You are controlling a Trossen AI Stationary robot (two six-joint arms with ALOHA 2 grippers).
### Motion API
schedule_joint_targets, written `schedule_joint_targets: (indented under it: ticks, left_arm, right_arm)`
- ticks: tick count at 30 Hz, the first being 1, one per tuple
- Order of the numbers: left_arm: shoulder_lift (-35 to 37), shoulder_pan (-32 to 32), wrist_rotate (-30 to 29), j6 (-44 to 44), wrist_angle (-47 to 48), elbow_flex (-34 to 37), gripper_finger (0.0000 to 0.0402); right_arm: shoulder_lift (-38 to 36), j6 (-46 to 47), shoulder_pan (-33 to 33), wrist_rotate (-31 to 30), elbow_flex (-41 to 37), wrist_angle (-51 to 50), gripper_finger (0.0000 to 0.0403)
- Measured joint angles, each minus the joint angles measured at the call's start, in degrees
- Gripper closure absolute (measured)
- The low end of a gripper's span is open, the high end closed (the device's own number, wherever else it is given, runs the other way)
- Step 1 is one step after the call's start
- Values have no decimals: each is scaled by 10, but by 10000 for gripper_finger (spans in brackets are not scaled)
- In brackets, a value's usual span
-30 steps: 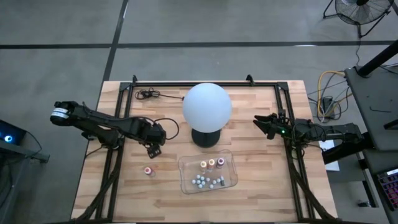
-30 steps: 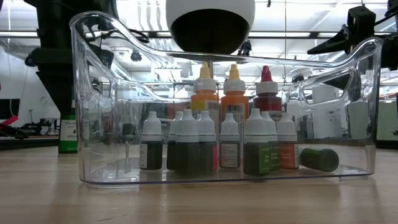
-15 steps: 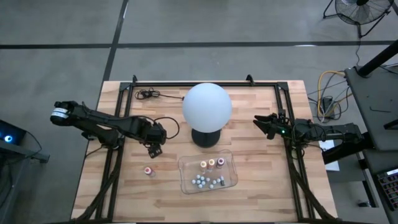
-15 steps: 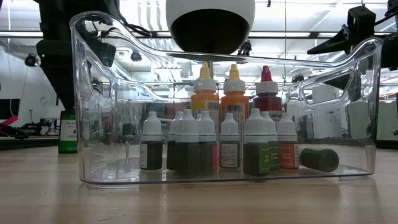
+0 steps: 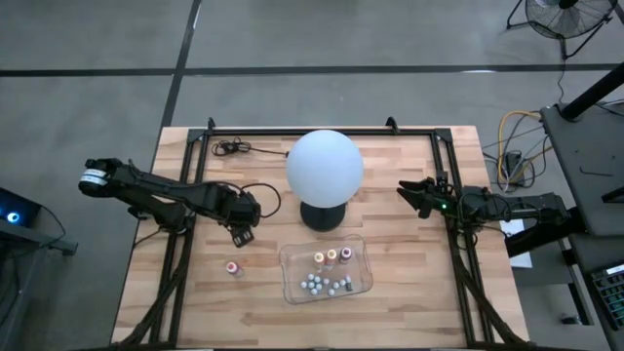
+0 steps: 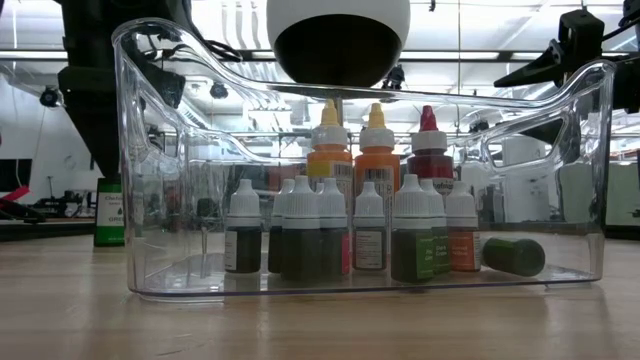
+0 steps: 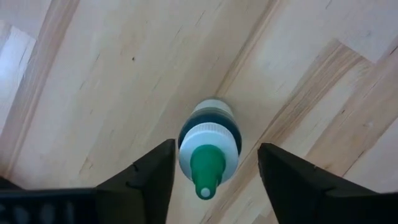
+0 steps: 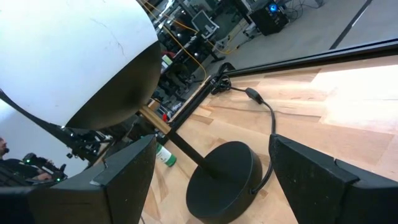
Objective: Pick & Place food coloring
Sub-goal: Put the big green food coloring bottle into the transparent bin
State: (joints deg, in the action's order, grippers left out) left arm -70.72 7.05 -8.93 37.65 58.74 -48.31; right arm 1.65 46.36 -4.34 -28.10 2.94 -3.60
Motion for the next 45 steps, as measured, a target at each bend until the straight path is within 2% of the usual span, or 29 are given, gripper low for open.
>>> schedule_joint_targets:
  ticks: [14, 18, 22, 32, 37, 45]
  left_arm:
    - [0, 1, -2, 0, 2, -7, 305]
    - [0, 1, -2, 0, 2, -7, 310]
    - [2, 2, 0, 0, 14, -14, 297]
    - [3, 6, -2, -11, 92, -114, 305]
    - [2, 23, -1, -5, 142, -188, 304]
    - [-16, 72, 0, 61, 227, -308, 304]
  right_arm:
    - [0, 0, 0, 0, 0, 0, 101]
    - [0, 0, 0, 0, 0, 0, 101]
    - [0, 0, 0, 0, 0, 0, 101]
    - [0, 0, 0, 0, 0, 0, 101]
    - [0, 0, 0, 0, 0, 0, 101]
    - [0, 0, 0, 0, 0, 0, 101]
